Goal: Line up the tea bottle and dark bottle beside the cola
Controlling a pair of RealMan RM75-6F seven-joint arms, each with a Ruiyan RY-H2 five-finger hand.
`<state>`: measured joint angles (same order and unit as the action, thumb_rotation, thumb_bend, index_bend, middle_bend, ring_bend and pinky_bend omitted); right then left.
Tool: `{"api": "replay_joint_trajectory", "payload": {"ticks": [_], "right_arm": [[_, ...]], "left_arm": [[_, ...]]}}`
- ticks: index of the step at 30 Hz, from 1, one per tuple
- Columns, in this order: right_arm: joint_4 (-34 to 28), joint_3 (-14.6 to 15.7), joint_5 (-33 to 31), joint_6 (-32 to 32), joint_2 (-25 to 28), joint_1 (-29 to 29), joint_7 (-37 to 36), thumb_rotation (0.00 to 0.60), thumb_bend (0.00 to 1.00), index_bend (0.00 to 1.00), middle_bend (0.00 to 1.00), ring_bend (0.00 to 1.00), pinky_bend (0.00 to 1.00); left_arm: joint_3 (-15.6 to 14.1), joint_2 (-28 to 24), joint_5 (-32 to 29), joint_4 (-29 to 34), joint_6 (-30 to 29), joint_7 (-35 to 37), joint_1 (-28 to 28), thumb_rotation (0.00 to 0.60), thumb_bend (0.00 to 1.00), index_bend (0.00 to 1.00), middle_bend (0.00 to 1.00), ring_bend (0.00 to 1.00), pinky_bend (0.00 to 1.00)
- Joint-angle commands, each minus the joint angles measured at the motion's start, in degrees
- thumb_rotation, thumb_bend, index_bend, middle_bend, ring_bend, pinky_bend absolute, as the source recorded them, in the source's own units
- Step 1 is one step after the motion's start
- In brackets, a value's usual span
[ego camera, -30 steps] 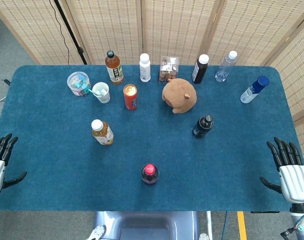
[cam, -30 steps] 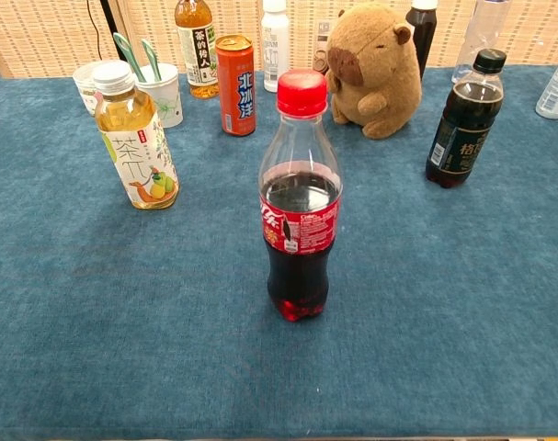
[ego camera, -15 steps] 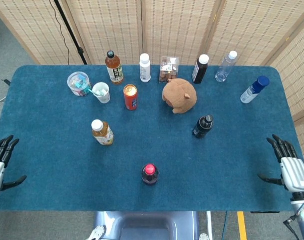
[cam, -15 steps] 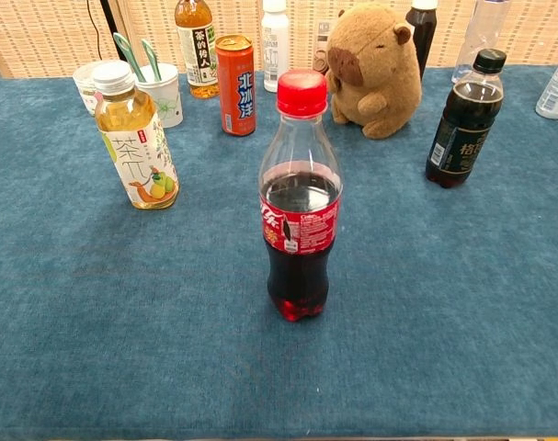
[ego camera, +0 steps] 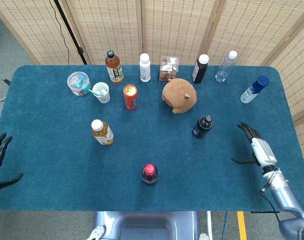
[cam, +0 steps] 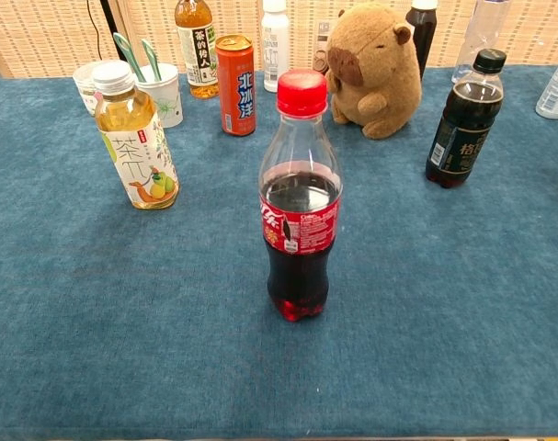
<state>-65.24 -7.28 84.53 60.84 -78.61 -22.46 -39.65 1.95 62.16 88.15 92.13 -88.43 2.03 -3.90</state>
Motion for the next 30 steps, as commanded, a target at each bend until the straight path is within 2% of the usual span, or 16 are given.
{"api": "replay_joint_trajectory", "payload": {"ticks": [1,7,14,20,30], "right_arm": [[1.23,-1.16,-1.26,-1.44,-2.07,-1.63,-0.92,0.600,0.00,0.00,0.00,0.00,0.00],[4.16,-3.69,-3.67,-2.78,-6.36,-4.60,-1.52,0.600,0.00,0.00,0.00,0.00,0.00],[4.82,-5.82,-5.58,-4.82,-8.14,-7.28,-3.86,0.600,0.00,0.00,0.00,0.00,0.00],[4.68,-6.22,-5.88,-7.62,-8.78,-9.52,-6.78,0.600,0.00,0.00,0.00,0.00,0.00],[9.67,-7.21,-7.88,-9.68,-13.08,-11.93,-7.88,0.600,0.00,0.00,0.00,0.00,0.00]], "left_arm": [[0.17,0.04,-0.33,-0.03,0.20,0.04,-0.07,0.600,0.00,0.00,0.00,0.00,0.00],[0.51,0.11,-1.07,-0.48,0.25,0.84,0.04,0.600,0.00,0.00,0.00,0.00,0.00],[0.72,0.18,-1.40,-0.83,-0.07,1.54,0.30,0.600,0.00,0.00,0.00,0.00,0.00],[0.84,0.23,-1.55,-0.80,0.15,1.44,0.22,0.600,0.00,0.00,0.00,0.00,0.00],[1.50,0.37,-2.76,-1.09,0.58,2.03,0.10,0.600,0.00,0.00,0.00,0.00,0.00]]}}
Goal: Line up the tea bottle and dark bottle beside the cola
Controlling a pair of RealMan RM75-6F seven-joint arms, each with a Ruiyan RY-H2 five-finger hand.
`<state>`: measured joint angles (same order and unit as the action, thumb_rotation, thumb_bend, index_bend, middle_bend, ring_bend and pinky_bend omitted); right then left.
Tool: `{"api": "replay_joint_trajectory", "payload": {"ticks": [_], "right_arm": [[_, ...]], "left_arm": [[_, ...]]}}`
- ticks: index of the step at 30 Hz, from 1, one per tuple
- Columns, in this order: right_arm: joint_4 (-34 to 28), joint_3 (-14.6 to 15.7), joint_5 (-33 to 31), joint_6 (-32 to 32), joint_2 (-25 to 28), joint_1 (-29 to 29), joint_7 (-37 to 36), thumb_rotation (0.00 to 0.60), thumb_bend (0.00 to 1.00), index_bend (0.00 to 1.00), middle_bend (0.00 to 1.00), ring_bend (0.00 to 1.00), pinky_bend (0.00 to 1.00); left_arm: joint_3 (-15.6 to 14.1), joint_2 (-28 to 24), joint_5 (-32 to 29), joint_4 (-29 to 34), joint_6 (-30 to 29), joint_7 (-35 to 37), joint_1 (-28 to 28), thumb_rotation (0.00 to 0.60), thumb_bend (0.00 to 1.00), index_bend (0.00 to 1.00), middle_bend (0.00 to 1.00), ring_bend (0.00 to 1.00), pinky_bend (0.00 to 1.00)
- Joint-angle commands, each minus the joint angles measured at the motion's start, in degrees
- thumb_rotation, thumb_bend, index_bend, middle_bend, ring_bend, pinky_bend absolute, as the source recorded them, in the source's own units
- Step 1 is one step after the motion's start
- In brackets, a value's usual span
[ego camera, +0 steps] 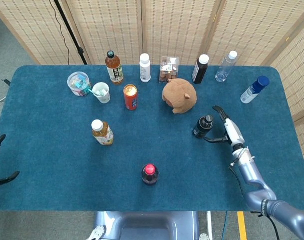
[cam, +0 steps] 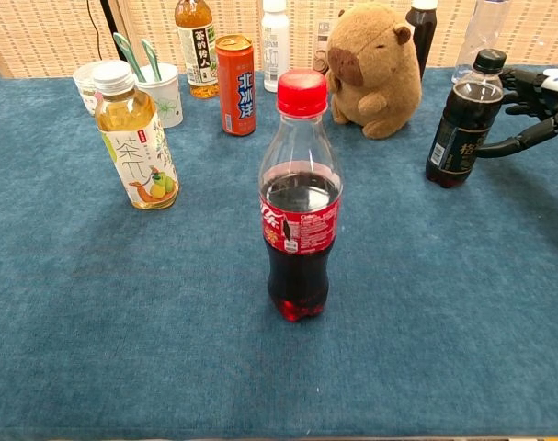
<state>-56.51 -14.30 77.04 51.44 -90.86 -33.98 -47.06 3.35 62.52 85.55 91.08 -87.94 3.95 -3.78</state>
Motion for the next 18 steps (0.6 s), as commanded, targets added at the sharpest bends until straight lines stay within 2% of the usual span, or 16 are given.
{"api": "replay_joint_trajectory", "payload": {"ticks": [1,2,5,7,8,9,10,11,13,15,18], "right_arm": [[1.30,-0.45,-0.88,-0.58,-1.32,-0.53,-1.11,0.600,0.00,0.00,0.01,0.01,0.03],[1.54,-0.61,-1.13,-0.58,-1.68,-0.57,-1.51,0.600,0.00,0.01,0.03,0.03,0.06],[2.57,-0.92,-1.37,0.13,-2.95,-0.68,-2.09,0.600,0.00,0.15,0.21,0.25,0.25],[3.24,-1.03,-1.36,0.57,-3.65,-0.85,-1.92,0.600,0.00,0.31,0.38,0.42,0.41],[3.55,-1.07,-1.37,0.72,-3.94,-0.94,-1.73,0.600,0.00,0.36,0.44,0.48,0.45],[4.01,-1.10,-1.34,0.98,-4.37,-1.08,-1.35,0.600,0.03,0.44,0.51,0.54,0.52],[4.46,-1.10,-1.29,1.25,-4.79,-1.20,-0.98,0.600,0.09,0.50,0.56,0.59,0.57],[4.82,-1.07,-1.30,1.37,-5.17,-1.30,-0.60,0.600,0.16,0.54,0.60,0.62,0.60],[4.52,-0.63,-0.82,2.19,-5.47,-1.23,0.77,0.600,0.36,0.61,0.66,0.68,0.65],[2.86,-0.27,-0.09,3.98,-4.88,-0.61,1.59,0.600,0.43,0.63,0.68,0.70,0.66],[-0.59,0.27,1.10,6.72,-3.13,0.54,2.75,0.600,0.45,0.63,0.69,0.71,0.66]], "left_arm": [[0.23,0.00,-0.43,-0.04,0.15,0.30,-0.04,0.600,0.00,0.00,0.00,0.00,0.00],[0.31,0.00,-0.57,-0.06,0.21,0.35,-0.06,0.600,0.00,0.00,0.00,0.00,0.00],[0.40,0.02,-0.74,-0.11,0.46,0.49,-0.16,0.600,0.00,0.00,0.00,0.00,0.00],[0.41,0.04,-0.82,-0.16,0.60,0.52,-0.20,0.600,0.00,0.00,0.00,0.00,0.00],[0.42,0.06,-0.84,-0.17,0.64,0.52,-0.21,0.600,0.00,0.00,0.00,0.00,0.00],[0.43,0.07,-0.85,-0.15,0.68,0.54,-0.23,0.600,0.00,0.00,0.00,0.00,0.00],[0.42,0.06,-0.83,-0.13,0.69,0.61,-0.23,0.600,0.00,0.00,0.00,0.00,0.00],[0.43,0.05,-0.84,-0.11,0.67,0.66,-0.21,0.600,0.00,0.00,0.00,0.00,0.00],[0.46,-0.02,-0.83,-0.07,0.44,0.89,-0.08,0.600,0.00,0.00,0.00,0.00,0.00],[0.47,-0.10,-0.90,-0.08,0.47,1.21,-0.03,0.600,0.00,0.00,0.00,0.00,0.00],[0.43,-0.18,-0.93,-0.13,0.70,1.46,-0.07,0.600,0.00,0.00,0.00,0.00,0.00]]}}
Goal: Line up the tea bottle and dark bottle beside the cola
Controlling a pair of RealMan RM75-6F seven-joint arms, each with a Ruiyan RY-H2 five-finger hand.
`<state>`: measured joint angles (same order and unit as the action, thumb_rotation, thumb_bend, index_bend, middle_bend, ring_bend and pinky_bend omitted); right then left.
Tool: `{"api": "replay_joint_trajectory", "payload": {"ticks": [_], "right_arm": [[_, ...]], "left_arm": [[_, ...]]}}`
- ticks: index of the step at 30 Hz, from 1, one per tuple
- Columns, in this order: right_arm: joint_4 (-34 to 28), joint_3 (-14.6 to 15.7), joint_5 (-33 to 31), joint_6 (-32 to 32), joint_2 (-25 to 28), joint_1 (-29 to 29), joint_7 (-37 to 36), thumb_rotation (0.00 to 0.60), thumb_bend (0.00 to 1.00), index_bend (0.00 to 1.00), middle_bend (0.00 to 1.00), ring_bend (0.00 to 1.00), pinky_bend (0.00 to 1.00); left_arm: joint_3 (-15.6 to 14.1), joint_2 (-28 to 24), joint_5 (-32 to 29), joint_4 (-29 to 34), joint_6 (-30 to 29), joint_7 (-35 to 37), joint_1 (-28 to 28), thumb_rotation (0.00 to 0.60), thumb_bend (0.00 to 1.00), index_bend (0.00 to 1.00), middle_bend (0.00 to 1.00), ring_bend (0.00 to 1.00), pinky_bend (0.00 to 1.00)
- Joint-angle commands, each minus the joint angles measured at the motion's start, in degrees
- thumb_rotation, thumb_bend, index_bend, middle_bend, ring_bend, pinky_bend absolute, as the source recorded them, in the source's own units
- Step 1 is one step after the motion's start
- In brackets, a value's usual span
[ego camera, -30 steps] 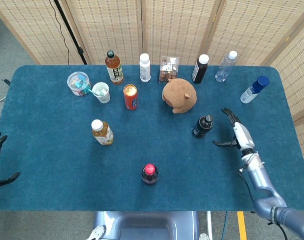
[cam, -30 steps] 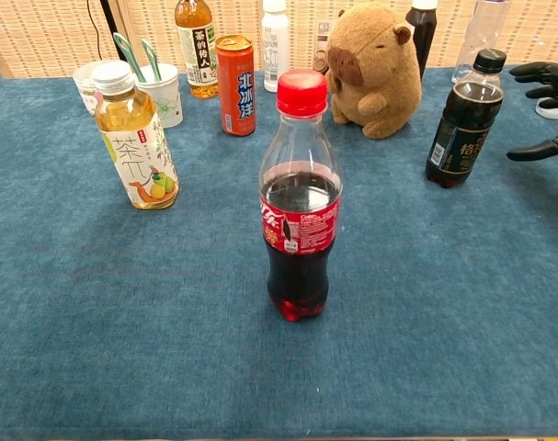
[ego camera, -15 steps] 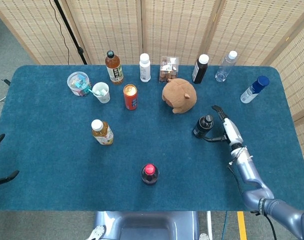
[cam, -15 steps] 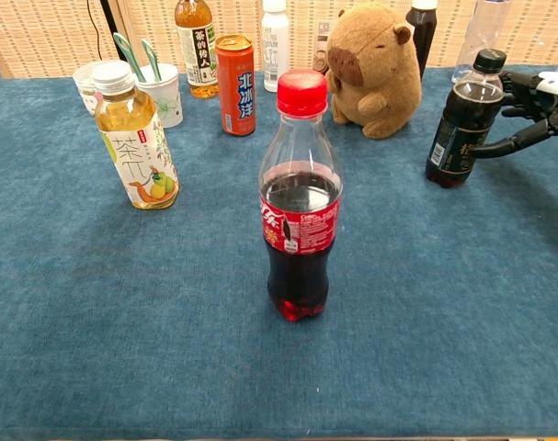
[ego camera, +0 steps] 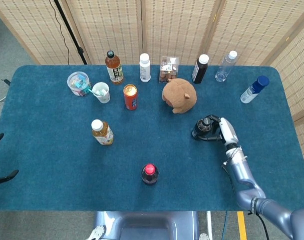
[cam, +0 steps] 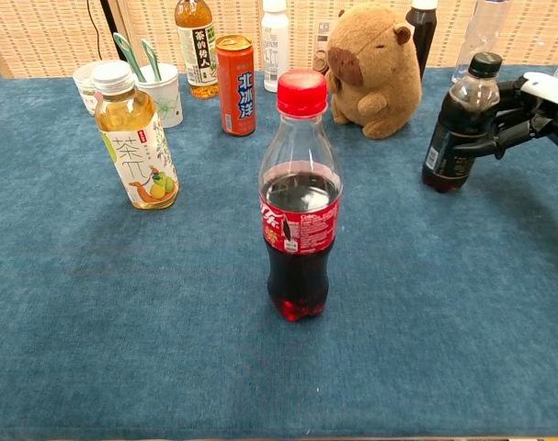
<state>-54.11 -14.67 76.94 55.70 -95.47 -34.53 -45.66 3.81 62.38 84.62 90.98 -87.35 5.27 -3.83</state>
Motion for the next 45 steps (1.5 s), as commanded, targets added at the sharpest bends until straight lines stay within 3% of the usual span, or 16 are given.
{"api": "replay_joint_trajectory", "payload": {"ticks": [1,9,14,26,34,45], "right_arm": [[-4.40,0.88,1.72,3.43,2.25,1.52,1.77,0.600,0.45,0.63,0.69,0.71,0.66],[-21.36,6.00,7.90,10.66,13.35,6.90,6.20,0.600,0.46,0.63,0.69,0.71,0.66],[-26.34,8.03,9.75,11.72,16.59,8.25,6.52,0.600,0.46,0.64,0.69,0.72,0.66],[-26.23,12.78,17.85,14.44,16.52,7.93,5.00,0.600,0.47,0.64,0.70,0.73,0.64],[-25.13,15.46,22.41,14.96,13.99,6.28,2.30,0.600,0.47,0.64,0.70,0.73,0.63],[-18.53,17.70,25.53,13.39,7.64,2.71,2.70,0.600,0.47,0.64,0.70,0.73,0.62]], "left_arm": [[-0.06,-0.08,0.02,-0.01,0.17,0.25,-0.02,0.600,0.00,0.00,0.00,0.00,0.00],[-0.58,-0.49,1.12,0.11,-0.10,1.23,0.18,0.600,0.00,0.00,0.00,0.00,0.00],[-0.83,-0.55,1.69,0.17,-0.29,1.23,0.25,0.600,0.00,0.00,0.00,0.00,0.00],[-1.07,-1.05,2.36,0.19,-1.35,2.53,0.85,0.600,0.00,0.00,0.00,0.00,0.00],[-1.07,-1.00,2.12,0.27,-0.59,2.12,0.53,0.600,0.00,0.00,0.00,0.00,0.00],[-1.05,-1.23,2.01,0.06,-0.34,2.96,0.48,0.600,0.00,0.00,0.00,0.00,0.00]]}}
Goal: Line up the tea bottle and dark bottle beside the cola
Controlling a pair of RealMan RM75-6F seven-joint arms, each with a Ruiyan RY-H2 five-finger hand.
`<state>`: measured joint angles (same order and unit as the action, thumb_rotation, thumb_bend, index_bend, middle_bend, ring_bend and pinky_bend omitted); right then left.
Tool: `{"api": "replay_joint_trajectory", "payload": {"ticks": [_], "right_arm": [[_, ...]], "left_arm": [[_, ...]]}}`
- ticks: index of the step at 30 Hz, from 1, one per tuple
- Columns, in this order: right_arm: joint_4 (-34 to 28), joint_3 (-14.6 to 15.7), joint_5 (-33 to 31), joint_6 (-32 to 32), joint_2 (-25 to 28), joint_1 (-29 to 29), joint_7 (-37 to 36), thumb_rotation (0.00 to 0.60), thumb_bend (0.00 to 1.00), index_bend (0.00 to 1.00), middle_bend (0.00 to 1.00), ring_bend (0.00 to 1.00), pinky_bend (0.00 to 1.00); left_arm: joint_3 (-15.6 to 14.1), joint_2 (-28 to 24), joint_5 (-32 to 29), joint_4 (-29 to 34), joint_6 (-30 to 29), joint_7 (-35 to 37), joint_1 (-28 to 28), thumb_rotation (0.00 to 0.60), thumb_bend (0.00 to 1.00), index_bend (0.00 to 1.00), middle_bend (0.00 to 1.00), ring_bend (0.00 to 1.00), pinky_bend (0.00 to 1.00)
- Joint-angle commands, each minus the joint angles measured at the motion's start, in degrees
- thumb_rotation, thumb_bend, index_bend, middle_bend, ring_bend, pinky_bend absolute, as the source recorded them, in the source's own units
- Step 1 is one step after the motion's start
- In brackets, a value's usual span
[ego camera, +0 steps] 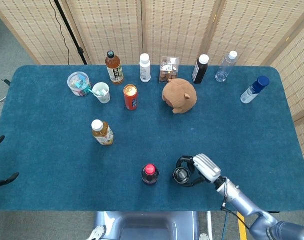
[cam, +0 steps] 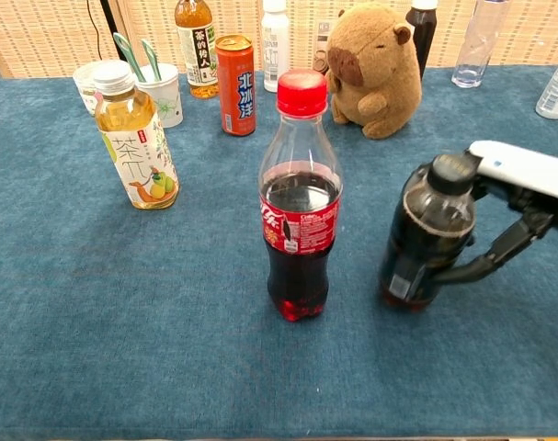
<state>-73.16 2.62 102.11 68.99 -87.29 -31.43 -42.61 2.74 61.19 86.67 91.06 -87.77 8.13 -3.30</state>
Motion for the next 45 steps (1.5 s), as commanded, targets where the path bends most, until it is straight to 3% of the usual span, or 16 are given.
{"api": "replay_joint_trajectory", "payload": {"ticks": [1,29,38,41,43,45], "right_arm": [[0.96,0.52,0.40,0.26,-0.94,-0.53,-0.36,0.600,0.47,0.64,0.70,0.73,0.62],[2.51,-0.33,-4.12,-0.03,-5.65,-2.43,-0.11,0.600,0.47,0.64,0.70,0.73,0.61],[3.40,-0.12,-4.55,0.18,-7.07,-2.44,0.28,0.600,0.46,0.59,0.66,0.69,0.58],[3.03,0.79,-3.52,-0.28,-6.36,-3.18,-1.45,0.600,0.30,0.48,0.56,0.62,0.53],[2.83,1.31,-3.11,-0.69,-5.92,-3.61,-2.62,0.600,0.15,0.39,0.44,0.52,0.44],[2.83,1.56,-3.02,-0.95,-5.77,-3.86,-3.01,0.600,0.08,0.33,0.35,0.43,0.36]], "left_arm": [[0.02,-0.07,-0.05,-0.05,0.16,0.18,-0.08,0.600,0.00,0.00,0.00,0.00,0.00],[0.10,-0.40,-0.30,-0.30,0.30,1.79,-0.02,0.600,0.00,0.00,0.00,0.00,0.00],[0.19,-0.58,-0.46,-0.41,0.26,2.50,0.06,0.600,0.00,0.00,0.00,0.00,0.00],[0.21,-0.58,-0.45,-0.44,0.25,2.58,0.04,0.600,0.00,0.00,0.00,0.00,0.00],[0.19,-0.61,-0.44,-0.41,0.31,2.67,0.03,0.600,0.00,0.00,0.00,0.00,0.00],[0.15,-0.65,-0.38,-0.43,0.31,2.73,0.04,0.600,0.00,0.00,0.00,0.00,0.00]]}}
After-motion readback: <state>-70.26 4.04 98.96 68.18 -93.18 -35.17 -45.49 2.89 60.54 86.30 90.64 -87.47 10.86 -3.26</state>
